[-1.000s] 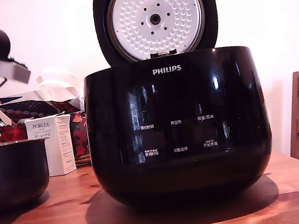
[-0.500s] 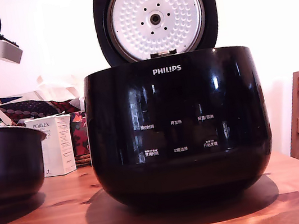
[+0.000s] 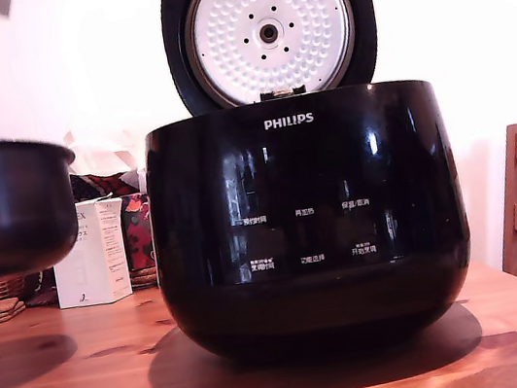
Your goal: Pick up the metallic pot next to the rice cooker
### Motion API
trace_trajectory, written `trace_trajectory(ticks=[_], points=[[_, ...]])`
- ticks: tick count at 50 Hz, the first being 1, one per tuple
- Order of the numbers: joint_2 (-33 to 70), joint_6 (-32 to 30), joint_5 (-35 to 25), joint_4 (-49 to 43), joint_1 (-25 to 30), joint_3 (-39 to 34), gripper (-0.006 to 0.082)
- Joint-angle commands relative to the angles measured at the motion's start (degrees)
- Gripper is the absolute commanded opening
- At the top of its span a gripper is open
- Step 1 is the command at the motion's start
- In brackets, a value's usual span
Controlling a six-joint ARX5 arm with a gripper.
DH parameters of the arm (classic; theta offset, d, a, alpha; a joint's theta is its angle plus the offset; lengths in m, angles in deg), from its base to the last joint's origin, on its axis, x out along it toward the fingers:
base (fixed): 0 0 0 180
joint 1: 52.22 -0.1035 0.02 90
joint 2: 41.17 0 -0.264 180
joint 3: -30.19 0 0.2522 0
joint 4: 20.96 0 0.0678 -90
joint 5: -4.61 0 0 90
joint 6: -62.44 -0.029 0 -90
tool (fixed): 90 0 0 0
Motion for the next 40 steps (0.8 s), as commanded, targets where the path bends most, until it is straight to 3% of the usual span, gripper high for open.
trace_trajectory(ticks=[1, 18, 40], points=[[-2.6, 1.2, 0.6, -0.5, 0.8, 0.2, -0.0021], [-7.4, 6.6, 1.8, -4.0, 3.9, 0.8, -0.0021], [-9.0, 7.1, 3.0, -4.1, 7.6, 0.8, -0.0021]])
